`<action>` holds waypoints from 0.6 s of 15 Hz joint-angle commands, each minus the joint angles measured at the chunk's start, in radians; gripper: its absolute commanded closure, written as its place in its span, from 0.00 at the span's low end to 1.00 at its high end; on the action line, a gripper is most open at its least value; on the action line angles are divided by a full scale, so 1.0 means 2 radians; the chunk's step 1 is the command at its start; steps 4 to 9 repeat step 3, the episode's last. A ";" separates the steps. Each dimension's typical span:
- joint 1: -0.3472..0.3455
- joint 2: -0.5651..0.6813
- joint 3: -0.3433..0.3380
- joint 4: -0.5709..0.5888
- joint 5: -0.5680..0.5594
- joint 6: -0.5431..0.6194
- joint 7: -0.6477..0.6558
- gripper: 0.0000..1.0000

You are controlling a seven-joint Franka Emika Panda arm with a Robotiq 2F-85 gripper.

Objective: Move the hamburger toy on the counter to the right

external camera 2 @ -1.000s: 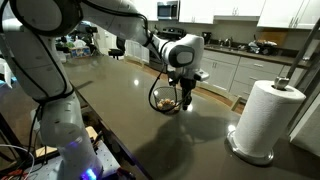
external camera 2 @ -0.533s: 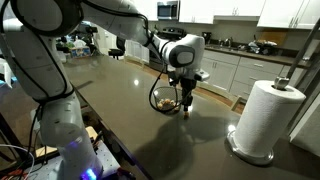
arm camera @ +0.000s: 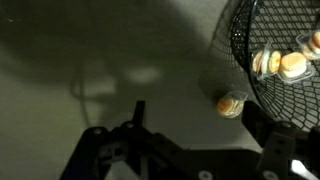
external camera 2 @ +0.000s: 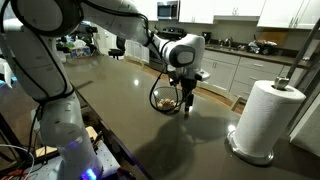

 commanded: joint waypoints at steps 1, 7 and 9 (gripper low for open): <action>0.004 0.000 -0.004 0.001 0.000 -0.001 0.000 0.02; 0.004 0.000 -0.004 0.001 0.000 -0.001 0.000 0.02; 0.004 0.000 -0.004 0.001 0.000 -0.001 0.000 0.02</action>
